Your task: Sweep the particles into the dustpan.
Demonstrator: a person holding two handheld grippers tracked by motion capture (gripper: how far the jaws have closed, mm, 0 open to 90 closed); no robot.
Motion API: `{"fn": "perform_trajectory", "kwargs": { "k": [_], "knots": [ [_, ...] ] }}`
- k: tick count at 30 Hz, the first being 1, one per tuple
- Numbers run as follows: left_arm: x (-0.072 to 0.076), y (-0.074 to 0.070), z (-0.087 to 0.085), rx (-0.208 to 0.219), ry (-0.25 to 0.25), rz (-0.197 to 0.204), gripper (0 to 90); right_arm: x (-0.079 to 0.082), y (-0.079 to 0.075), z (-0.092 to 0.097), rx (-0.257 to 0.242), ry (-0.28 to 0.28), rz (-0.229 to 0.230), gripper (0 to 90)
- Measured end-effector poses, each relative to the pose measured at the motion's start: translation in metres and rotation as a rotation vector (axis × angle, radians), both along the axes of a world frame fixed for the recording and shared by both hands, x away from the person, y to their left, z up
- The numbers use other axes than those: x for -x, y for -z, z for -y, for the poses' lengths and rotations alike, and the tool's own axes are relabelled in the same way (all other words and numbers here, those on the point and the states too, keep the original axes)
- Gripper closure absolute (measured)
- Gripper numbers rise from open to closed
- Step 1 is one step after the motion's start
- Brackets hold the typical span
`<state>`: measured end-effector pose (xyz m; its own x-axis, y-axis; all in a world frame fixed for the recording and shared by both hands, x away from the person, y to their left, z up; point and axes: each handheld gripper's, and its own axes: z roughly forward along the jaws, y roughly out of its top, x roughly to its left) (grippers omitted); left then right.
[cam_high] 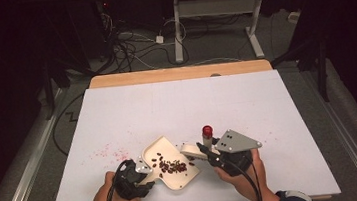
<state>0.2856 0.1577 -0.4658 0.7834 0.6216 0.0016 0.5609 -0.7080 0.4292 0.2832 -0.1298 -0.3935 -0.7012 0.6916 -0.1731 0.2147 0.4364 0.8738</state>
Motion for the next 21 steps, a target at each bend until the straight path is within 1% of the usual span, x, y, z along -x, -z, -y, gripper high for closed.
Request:
{"fn": "perform_trajectory", "kwargs": {
  "k": [2,4,6,7,8,9,11,14,16,17,18,19,21],
  "knots": [
    [0.0,0.001,0.0,-0.001,-0.001,-0.001,63.6,0.005,0.0,-0.005,-0.015,-0.028,-0.009,70.1],
    [0.0,0.0,0.0,0.002,-0.001,0.0,63.6,0.006,0.0,-0.006,-0.021,-0.034,-0.011,70.1],
    [0.0,0.0,0.0,-0.001,-0.001,0.001,63.6,0.006,0.0,-0.005,-0.048,-0.056,-0.018,70.1],
    [0.0,0.0,0.0,-0.001,-0.001,0.001,63.6,0.006,-0.002,-0.004,-0.073,-0.066,-0.029,70.1],
    [0.0,0.0,0.001,-0.001,-0.001,0.001,63.6,0.006,-0.002,-0.004,-0.073,-0.066,-0.029,70.1],
    [0.0,0.0,0.001,-0.002,-0.001,0.0,63.6,0.006,-0.003,-0.003,-0.076,-0.063,-0.024,70.1],
    [0.0,0.0,0.001,-0.002,-0.002,0.0,63.5,0.007,-0.006,0.001,-0.078,-0.047,0.002,70.1],
    [0.0,0.0,0.001,0.0,-0.002,0.0,63.5,0.005,-0.009,0.005,-0.092,-0.046,0.004,70.1],
    [0.0,0.0,0.001,-0.001,-0.001,0.001,63.6,0.004,-0.009,0.006,-0.09,-0.044,0.008,70.1],
    [0.0,0.0,0.001,-0.001,0.0,0.0,63.5,0.002,-0.01,0.009,-0.082,-0.027,0.023,70.1],
    [0.0,0.0,0.0,-0.001,0.001,0.0,63.5,0.002,-0.01,0.009,-0.082,-0.027,0.023,70.1],
    [0.0,0.0,0.0,-0.002,0.002,0.0,63.6,0.0,-0.009,0.012,-0.072,0.005,0.053,70.1],
    [0.0,0.001,0.0,0.001,0.002,-0.002,63.5,-0.003,-0.009,0.015,-0.05,0.026,0.079,70.1]
  ]
}}
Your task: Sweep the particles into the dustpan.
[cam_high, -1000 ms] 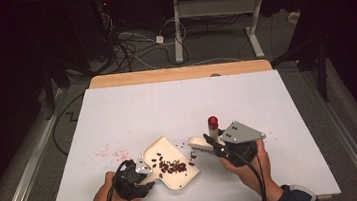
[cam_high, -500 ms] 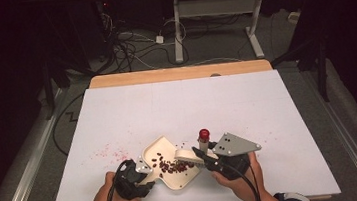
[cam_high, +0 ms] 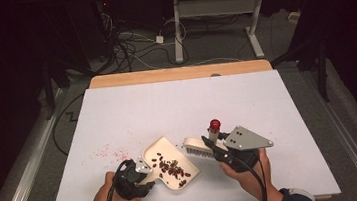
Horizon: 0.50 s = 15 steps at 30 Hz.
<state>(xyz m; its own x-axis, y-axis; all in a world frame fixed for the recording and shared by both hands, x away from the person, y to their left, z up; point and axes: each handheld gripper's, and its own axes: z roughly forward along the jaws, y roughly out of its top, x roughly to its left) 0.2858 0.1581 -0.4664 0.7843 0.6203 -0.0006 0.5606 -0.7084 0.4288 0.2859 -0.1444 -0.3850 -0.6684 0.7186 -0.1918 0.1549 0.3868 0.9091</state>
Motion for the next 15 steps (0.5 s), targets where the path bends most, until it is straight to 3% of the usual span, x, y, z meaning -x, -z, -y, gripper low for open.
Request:
{"fn": "perform_trajectory", "kwargs": {
  "k": [9,15],
  "knots": [
    [-0.003,0.0,-0.004,0.007,-0.006,-0.012,63.5,-0.024,0.005,0.01,-0.035,0.081,0.019,70.1],
    [-0.006,-0.001,-0.007,0.015,-0.017,-0.019,63.5,-0.049,0.016,-0.006,-0.031,0.109,0.017,70.1]
  ]
}}
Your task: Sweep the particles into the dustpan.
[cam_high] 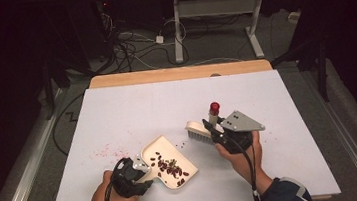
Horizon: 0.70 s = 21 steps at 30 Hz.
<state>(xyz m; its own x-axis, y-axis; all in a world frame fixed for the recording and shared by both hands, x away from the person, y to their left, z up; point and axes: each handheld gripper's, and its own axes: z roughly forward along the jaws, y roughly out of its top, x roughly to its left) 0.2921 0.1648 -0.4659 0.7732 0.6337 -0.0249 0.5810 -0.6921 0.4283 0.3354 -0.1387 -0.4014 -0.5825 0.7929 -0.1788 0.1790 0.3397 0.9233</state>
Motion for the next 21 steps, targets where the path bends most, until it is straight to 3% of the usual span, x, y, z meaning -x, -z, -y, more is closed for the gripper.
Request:
{"fn": "perform_trajectory", "kwargs": {
  "k": [11,17,21],
  "knots": [
    [-0.007,0.001,-0.003,0.007,-0.011,-0.014,63.5,0.011,0.006,-0.037,0.036,-0.06,-0.002,70.0],
    [-0.007,0.0,-0.003,0.001,-0.011,-0.01,63.5,0.021,0.003,-0.044,0.007,-0.114,-0.034,70.1],
    [-0.006,0.0,-0.003,0.002,-0.013,-0.009,63.5,0.028,-0.003,-0.043,-0.01,-0.141,-0.024,70.1]
  ]
}}
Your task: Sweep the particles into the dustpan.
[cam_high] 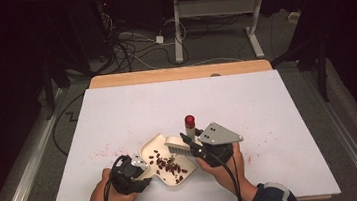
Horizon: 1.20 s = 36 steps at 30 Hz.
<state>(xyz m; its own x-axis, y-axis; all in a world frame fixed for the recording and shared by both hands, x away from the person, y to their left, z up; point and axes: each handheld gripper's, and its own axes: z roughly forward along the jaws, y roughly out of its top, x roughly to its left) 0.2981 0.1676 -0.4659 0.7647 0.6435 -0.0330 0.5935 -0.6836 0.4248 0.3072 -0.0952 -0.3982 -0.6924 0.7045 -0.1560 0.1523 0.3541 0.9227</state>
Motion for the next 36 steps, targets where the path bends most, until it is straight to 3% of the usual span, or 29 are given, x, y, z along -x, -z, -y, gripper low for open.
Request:
{"fn": "perform_trajectory", "kwargs": {
  "k": [8,11,15,19,23,27,31,36],
  "knots": [
    [0.0,0.0,-0.001,0.0,-0.004,0.001,63.5,-0.003,-0.013,0.014,-0.03,0.036,0.045,70.1],
    [0.0,0.0,-0.001,0.0,-0.005,0.0,63.5,-0.011,-0.008,0.017,-0.026,0.062,0.052,70.1],
    [0.0,0.0,-0.001,0.001,-0.004,0.001,63.5,-0.022,0.006,0.009,0.025,0.085,0.055,70.1],
    [0.0,-0.003,-0.005,0.008,-0.012,0.007,63.5,-0.02,0.01,0.001,0.039,0.053,0.061,70.1],
    [-0.001,-0.002,-0.008,0.008,-0.018,0.001,63.5,-0.008,0.008,-0.003,0.019,-0.009,0.008,70.1],
    [-0.001,-0.003,-0.008,0.009,-0.02,0.003,63.5,-0.001,0.001,-0.003,-0.007,-0.043,-0.003,70.2],
    [-0.001,-0.002,-0.009,0.011,-0.02,0.003,63.5,0.006,-0.009,0.0,-0.014,-0.042,0.037,70.1],
    [-0.001,-0.002,-0.009,0.013,-0.023,0.002,63.5,0.0,-0.011,0.008,-0.017,-0.012,0.042,70.1]
  ]
}}
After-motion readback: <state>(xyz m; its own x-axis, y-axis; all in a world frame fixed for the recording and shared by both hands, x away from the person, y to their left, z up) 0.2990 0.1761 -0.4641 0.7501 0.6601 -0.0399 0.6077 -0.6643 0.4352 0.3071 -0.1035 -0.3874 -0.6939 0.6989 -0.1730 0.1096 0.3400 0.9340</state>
